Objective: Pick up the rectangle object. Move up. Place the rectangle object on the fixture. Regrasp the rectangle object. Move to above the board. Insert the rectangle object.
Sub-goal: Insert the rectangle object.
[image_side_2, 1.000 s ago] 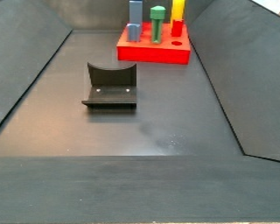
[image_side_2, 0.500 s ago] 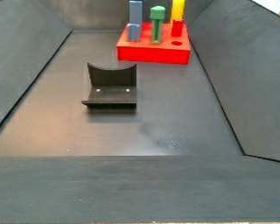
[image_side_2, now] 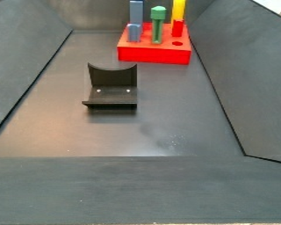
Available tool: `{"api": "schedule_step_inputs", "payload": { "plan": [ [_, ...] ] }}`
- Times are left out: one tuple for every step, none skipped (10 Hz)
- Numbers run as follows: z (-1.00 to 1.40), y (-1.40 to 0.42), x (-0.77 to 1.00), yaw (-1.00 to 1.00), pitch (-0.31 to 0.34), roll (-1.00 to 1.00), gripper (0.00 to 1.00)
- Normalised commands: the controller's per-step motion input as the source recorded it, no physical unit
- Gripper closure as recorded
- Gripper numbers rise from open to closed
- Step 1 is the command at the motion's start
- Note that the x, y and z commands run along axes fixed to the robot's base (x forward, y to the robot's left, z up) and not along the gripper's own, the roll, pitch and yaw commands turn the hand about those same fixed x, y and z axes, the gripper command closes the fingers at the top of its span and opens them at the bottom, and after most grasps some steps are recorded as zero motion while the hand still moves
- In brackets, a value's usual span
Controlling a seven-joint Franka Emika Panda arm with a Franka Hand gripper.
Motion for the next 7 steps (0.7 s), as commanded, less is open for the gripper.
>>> {"api": "schedule_step_inputs", "payload": {
  "plan": [
    [-0.38,-0.07,0.5,0.0,0.077,0.1,1.0],
    [-0.33,-0.03,0.43,0.0,-0.033,0.06,1.0],
    [-0.27,0.0,0.3,0.0,-0.14,0.04,1.0],
    [-0.25,0.0,0.27,0.0,-0.149,0.03,1.0],
    [-0.26,0.0,0.19,0.0,-0.169,0.05,1.0],
    [-0.27,0.0,0.0,0.0,-0.213,0.07,1.0],
    [-0.07,0.0,0.0,0.0,-0.067,0.01,1.0]
  ]
}}
